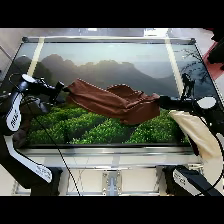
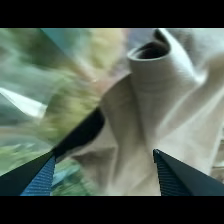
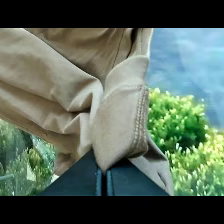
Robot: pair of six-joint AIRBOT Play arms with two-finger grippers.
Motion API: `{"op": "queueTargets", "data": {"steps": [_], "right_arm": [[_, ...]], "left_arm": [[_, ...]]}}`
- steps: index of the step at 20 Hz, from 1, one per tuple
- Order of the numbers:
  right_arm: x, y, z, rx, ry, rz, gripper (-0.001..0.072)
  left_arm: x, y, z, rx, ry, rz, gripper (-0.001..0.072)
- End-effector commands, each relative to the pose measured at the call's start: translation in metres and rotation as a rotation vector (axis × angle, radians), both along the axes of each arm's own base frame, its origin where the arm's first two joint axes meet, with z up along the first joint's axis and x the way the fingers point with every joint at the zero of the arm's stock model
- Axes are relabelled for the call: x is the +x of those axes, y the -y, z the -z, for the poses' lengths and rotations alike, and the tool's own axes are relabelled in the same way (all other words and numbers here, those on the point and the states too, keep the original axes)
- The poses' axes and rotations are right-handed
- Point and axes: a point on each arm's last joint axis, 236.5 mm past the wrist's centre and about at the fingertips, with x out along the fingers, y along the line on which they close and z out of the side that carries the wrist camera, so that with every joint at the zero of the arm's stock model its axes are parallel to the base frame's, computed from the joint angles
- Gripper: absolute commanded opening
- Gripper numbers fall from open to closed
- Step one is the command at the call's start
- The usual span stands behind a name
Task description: Fold the shirts.
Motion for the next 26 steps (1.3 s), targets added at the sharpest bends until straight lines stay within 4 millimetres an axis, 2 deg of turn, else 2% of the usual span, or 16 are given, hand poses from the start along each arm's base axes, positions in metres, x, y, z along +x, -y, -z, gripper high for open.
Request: {"op": "queueTargets", "data": {"steps": [1,6,10,11,12,13,14,15,18,20,22,24,26], "right_arm": [[0.002,0.0,-0.002,0.003,0.007,0.006,0.0028],[0.008,0.004,-0.004,-0.005,0.031,0.028,0.0028],[0.009,0.005,-0.005,-0.007,0.036,0.032,0.0028],[0.009,0.005,-0.004,-0.006,0.035,0.032,0.0028],[0.009,0.005,-0.004,-0.006,0.035,0.031,0.0028],[0.009,0.005,-0.004,-0.006,0.034,0.03,0.0028],[0.008,0.004,-0.004,-0.005,0.031,0.027,0.0028],[0.008,0.004,-0.004,-0.005,0.031,0.027,0.0028],[0.009,0.005,-0.007,-0.007,0.037,0.027,0.0028],[0.013,0.007,-0.026,-0.028,0.086,0.02,0.0028],[0.018,0.014,-0.068,-0.094,0.191,0.008,0.0027],[0.015,0.023,-0.125,-0.158,0.303,0.024,0.0027],[0.0,0.035,-0.189,-0.23,0.434,0.067,0.0027]], "left_arm": [[-0.008,-0.01,0.008,0.067,-0.004,0.061,0.0699],[-0.024,0.004,0.007,0.044,-0.054,0.123,0.0699],[0.0,0.023,0.009,0.09,0.02,0.093,0.0697],[0.008,0.028,0.009,0.1,0.041,0.071,0.0649],[0.014,0.032,0.009,0.107,0.058,0.057,0.0478],[0.018,0.035,0.009,0.114,0.076,0.054,0.0238],[0.021,0.039,0.009,0.118,0.088,0.056,0.0079],[0.022,0.041,0.008,0.123,0.099,0.064,0.0015],[0.028,0.042,0.0,0.112,0.133,0.077,0.0015],[0.042,0.045,-0.034,0.102,0.26,0.123,0.0014],[0.061,0.048,-0.106,0.084,0.47,0.161,0.0015],[0.064,0.049,-0.207,0.09,0.729,0.196,0.0015],[0.044,0.046,-0.316,0.15,0.997,0.232,0.0015]]}}
